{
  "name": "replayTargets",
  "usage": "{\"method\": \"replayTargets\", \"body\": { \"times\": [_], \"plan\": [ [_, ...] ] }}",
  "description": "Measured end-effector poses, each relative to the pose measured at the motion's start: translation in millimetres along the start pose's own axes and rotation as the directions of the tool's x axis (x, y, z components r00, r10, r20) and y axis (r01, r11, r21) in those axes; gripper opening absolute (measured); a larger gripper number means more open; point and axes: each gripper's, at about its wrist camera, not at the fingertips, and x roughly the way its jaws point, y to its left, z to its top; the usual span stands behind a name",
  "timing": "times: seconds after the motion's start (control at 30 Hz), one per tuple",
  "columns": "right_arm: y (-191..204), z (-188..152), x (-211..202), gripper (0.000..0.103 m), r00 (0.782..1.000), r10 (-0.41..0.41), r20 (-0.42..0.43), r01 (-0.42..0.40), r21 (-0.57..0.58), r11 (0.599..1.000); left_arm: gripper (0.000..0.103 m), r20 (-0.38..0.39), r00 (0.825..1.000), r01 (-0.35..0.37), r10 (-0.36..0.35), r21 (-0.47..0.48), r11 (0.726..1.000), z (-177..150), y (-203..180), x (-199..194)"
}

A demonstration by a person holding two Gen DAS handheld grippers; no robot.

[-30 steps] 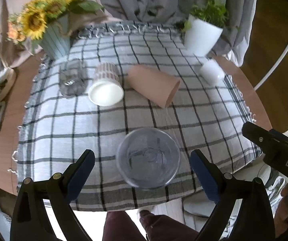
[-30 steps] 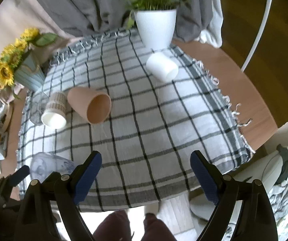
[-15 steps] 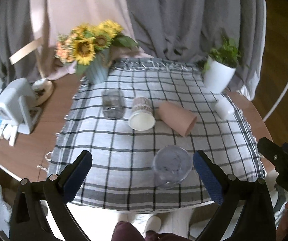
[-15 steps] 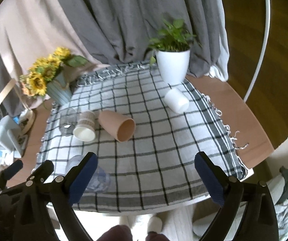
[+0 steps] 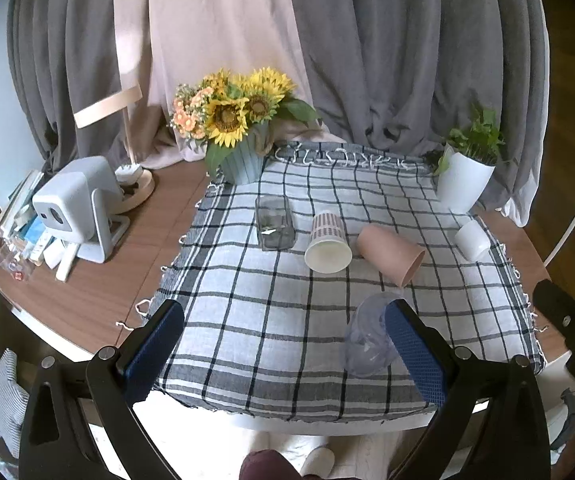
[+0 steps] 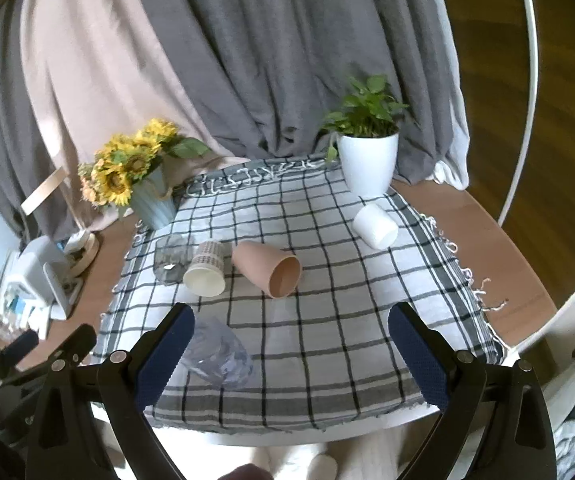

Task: Flip cup upside down

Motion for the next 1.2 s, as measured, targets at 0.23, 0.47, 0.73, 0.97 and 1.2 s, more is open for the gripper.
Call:
{"method": "replayTargets", "body": {
  "times": [0.23,0.47,0.73,0.97,1.2],
  "plan": [
    [8.3,-1.6,-6.5,0.098,1.000,-0.002,0.027,0.003,-0.038,0.999,0.103,0.010,1.000,0.011,-0.011,0.010,1.000,2.0,-2.9,-3.3],
    [7.4,-1.4,-7.5,0.098,1.000,-0.009,0.029,0.010,-0.027,1.000,0.103,0.012,1.000,0.010,-0.010,0.009,1.000,4.8,-3.3,-1.9],
    [6.5,-1.0,-7.0,0.098,1.000,-0.009,0.028,0.010,-0.031,0.999,0.103,0.009,1.000,0.013,-0.013,0.009,1.000,5.0,-2.9,-1.7],
    [6.5,-1.2,-7.1,0.098,1.000,-0.007,0.029,0.008,-0.031,0.999,0.103,0.010,1.000,0.012,-0.012,0.010,1.000,4.6,-2.2,-0.8],
    [6.6,-1.2,-7.0,0.098,1.000,-0.008,0.029,0.009,-0.032,0.999,0.103,0.010,1.000,0.013,-0.013,0.011,1.000,4.0,-2.2,-0.7]
  ]
}}
